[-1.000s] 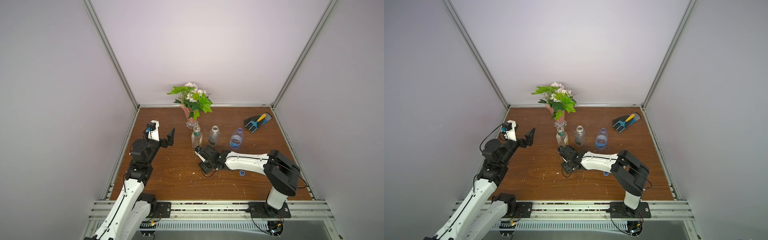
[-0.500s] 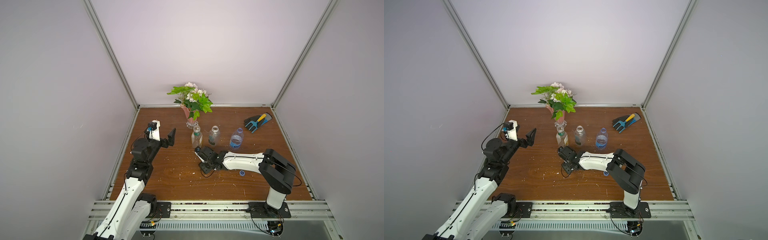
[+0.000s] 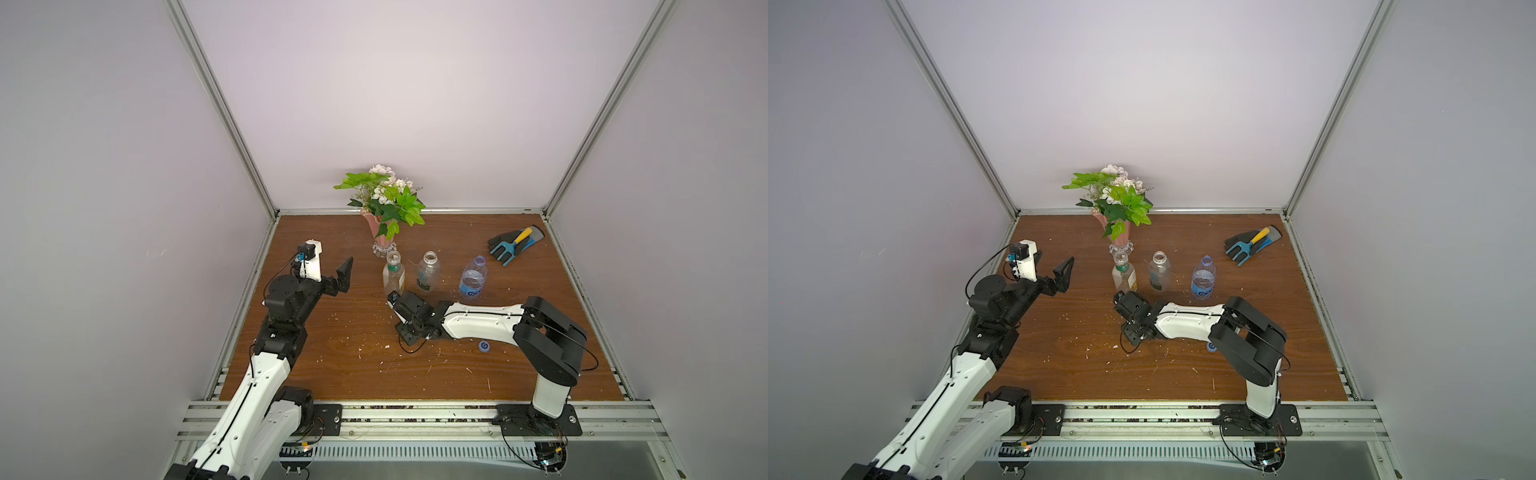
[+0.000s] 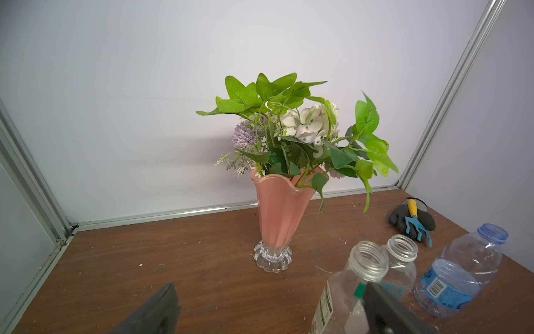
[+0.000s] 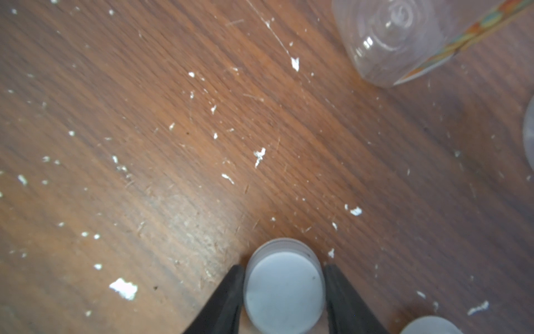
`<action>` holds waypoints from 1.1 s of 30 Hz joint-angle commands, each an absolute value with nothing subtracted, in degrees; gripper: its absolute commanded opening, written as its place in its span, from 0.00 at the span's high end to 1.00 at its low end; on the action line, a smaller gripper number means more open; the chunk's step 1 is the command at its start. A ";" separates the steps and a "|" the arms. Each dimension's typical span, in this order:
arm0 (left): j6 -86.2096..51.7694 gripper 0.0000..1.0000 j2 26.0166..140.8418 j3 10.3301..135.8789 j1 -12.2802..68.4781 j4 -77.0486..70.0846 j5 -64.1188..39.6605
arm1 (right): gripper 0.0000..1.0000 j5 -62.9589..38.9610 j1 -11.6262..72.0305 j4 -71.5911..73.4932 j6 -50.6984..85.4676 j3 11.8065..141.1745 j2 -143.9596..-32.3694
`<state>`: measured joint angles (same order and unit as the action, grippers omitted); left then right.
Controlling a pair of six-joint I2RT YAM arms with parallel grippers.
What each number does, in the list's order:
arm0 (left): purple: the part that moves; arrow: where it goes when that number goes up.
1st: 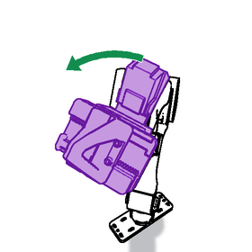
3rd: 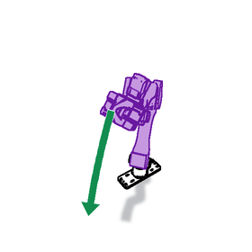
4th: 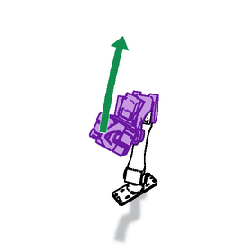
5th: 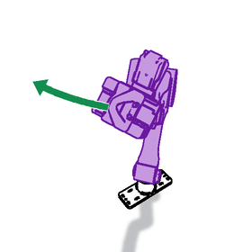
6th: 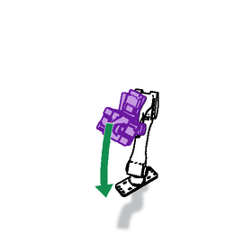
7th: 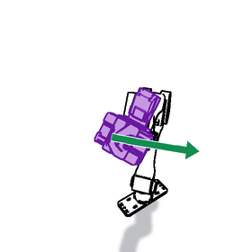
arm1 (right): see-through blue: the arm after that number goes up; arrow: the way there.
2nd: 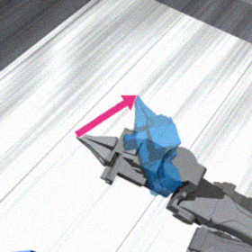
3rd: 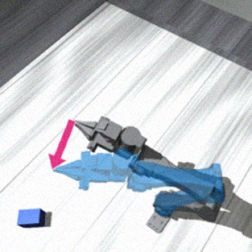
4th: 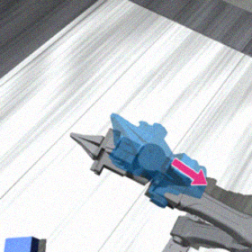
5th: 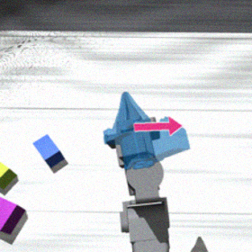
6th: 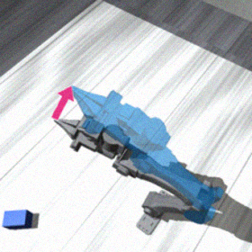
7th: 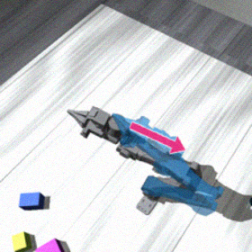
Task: Screw on the bottle caps
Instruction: Pick up the bottle cap from the center of the board.
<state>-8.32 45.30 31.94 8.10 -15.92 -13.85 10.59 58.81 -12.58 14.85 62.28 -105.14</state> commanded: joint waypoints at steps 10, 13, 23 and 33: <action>-8.23 0.01 45.39 33.05 7.42 -15.76 -16.34 | 0.60 12.41 59.11 -14.14 15.64 62.40 -101.73; -8.42 0.00 45.18 32.19 7.51 -18.15 -18.63 | 0.61 12.35 59.17 -14.48 15.64 61.90 -98.74; -8.28 0.02 43.49 26.38 14.85 -30.07 -14.48 | 0.62 13.05 58.20 -17.77 15.38 59.32 -84.95; -3.12 0.06 54.48 27.37 32.45 -38.42 -0.13 | 0.62 10.79 54.33 -19.93 16.95 53.79 -69.63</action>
